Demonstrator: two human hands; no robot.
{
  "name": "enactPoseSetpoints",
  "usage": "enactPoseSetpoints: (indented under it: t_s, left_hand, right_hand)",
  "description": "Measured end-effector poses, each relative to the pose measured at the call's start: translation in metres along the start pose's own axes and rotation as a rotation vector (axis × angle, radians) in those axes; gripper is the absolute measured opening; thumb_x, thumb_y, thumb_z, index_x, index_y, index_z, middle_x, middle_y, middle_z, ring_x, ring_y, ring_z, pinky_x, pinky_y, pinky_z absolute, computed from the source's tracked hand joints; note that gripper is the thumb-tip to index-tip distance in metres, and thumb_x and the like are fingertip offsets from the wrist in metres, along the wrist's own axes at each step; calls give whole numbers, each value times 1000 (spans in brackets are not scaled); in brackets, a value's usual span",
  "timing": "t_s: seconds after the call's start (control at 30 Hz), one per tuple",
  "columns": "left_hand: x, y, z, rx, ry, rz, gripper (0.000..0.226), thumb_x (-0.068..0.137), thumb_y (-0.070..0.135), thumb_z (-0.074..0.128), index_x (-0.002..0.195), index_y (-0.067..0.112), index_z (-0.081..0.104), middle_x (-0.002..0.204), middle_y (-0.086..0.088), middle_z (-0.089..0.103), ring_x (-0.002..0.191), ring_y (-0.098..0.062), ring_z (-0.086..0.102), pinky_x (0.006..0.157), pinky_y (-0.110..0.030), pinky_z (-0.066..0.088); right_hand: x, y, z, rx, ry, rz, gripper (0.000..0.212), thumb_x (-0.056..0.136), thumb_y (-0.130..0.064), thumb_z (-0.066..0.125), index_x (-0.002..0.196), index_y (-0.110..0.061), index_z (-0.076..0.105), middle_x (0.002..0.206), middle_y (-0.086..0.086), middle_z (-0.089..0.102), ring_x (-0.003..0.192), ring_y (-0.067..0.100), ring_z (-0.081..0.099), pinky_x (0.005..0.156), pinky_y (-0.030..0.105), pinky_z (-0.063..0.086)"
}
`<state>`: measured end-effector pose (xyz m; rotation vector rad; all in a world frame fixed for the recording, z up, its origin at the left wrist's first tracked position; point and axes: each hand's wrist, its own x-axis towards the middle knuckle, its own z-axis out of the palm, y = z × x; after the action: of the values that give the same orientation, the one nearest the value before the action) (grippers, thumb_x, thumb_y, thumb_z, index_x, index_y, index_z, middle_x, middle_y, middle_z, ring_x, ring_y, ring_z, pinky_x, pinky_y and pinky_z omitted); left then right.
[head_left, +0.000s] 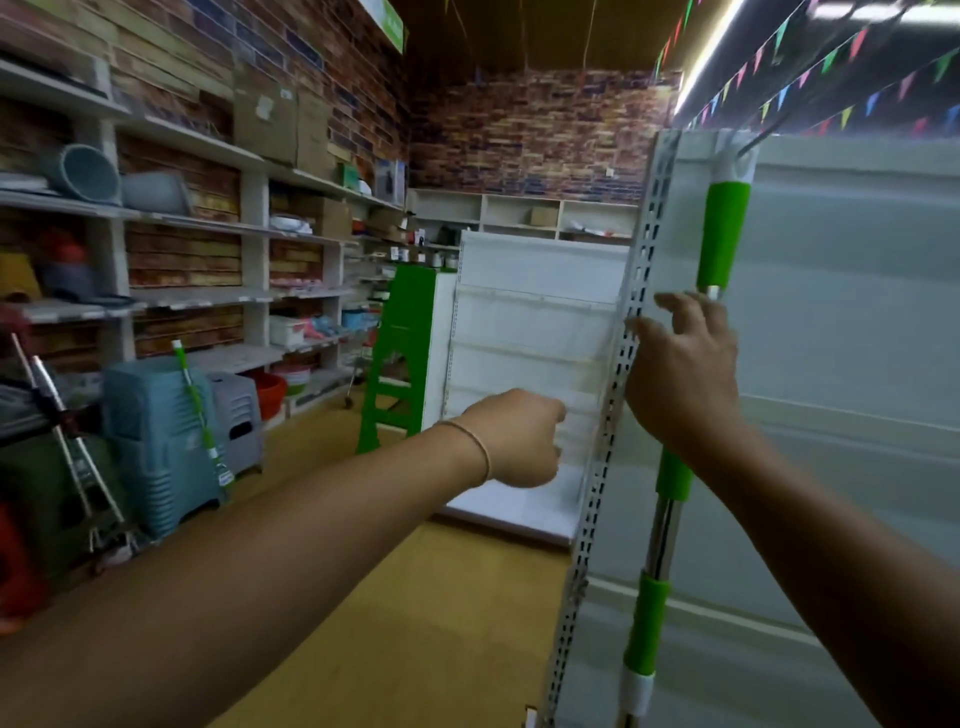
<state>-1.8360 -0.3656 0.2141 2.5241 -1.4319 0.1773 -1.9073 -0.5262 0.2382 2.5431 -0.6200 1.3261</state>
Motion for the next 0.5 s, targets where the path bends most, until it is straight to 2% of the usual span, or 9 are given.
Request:
enactPoseSetpoints:
  t_s: [0.07, 0.13, 0.3, 0.4, 0.5]
  left_hand:
    - [-18, -27, 7, 183, -47, 3, 39, 99, 32, 49, 133, 15, 47, 124, -11, 57, 102, -28, 56, 76, -36, 46]
    - [-37, -57, 6, 251, -46, -8, 34, 99, 34, 48, 127, 16, 50, 117, -10, 58, 92, -26, 54, 70, -35, 39]
    - [-86, -143, -4, 219, -26, -81, 39, 98, 36, 50, 131, 15, 51, 117, -9, 60, 95, -26, 58, 69, -33, 48]
    - [-115, -193, -11, 190, -14, -145, 39, 97, 35, 52, 129, 14, 53, 119, -11, 61, 101, -28, 60, 78, -39, 55]
    - [-136, -235, -18, 188, -18, -216, 33, 96, 34, 53, 121, 13, 55, 110, -13, 61, 96, -30, 61, 71, -39, 55]
  right_hand:
    - [-6, -32, 0, -15, -48, -62, 47, 83, -7, 56, 129, -18, 62, 144, 14, 46, 138, 36, 28, 107, 49, 31]
    - [-12, -69, 1, 32, -62, -131, 41, 86, -10, 56, 125, -17, 66, 136, 13, 54, 131, 36, 37, 101, 47, 38]
    - [-29, -169, 14, 146, -211, -283, 36, 93, -21, 51, 127, -22, 62, 135, 6, 55, 127, 30, 41, 100, 40, 39]
    - [-31, -224, 28, 231, -307, -372, 35, 95, -22, 48, 127, -22, 62, 131, 7, 58, 122, 30, 47, 99, 42, 45]
    - [-30, -275, 48, 297, -385, -426, 31, 96, -22, 44, 118, -17, 65, 120, 11, 63, 112, 31, 54, 92, 45, 50]
